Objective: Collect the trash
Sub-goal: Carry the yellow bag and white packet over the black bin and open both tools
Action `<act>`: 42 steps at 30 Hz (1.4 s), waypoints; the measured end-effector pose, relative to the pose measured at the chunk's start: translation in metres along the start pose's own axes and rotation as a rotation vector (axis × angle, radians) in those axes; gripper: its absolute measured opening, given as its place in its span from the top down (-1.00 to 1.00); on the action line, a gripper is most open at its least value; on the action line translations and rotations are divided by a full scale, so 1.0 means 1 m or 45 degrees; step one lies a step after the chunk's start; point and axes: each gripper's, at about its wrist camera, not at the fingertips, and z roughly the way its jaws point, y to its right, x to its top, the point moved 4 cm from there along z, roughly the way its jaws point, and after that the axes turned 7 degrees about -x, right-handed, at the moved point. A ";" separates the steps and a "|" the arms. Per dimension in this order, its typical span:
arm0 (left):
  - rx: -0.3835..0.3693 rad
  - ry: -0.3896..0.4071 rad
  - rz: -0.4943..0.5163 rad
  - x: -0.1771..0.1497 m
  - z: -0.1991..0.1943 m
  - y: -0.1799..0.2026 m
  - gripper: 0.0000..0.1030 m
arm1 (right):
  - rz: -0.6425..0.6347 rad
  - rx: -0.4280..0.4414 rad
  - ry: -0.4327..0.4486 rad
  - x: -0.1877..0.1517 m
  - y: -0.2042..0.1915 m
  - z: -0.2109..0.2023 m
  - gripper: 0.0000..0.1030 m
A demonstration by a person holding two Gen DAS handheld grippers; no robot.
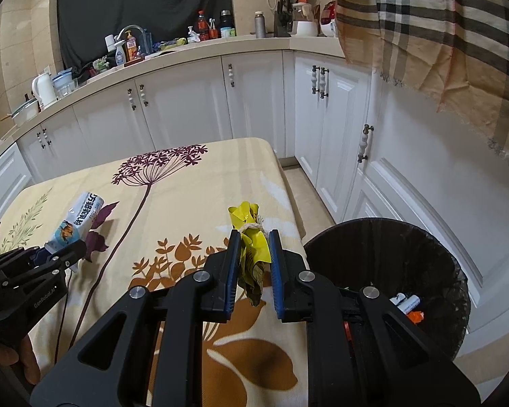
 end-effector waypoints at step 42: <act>-0.451 0.159 0.459 0.010 -0.018 0.198 0.52 | 0.208 -0.491 0.135 -0.028 0.143 -0.059 0.68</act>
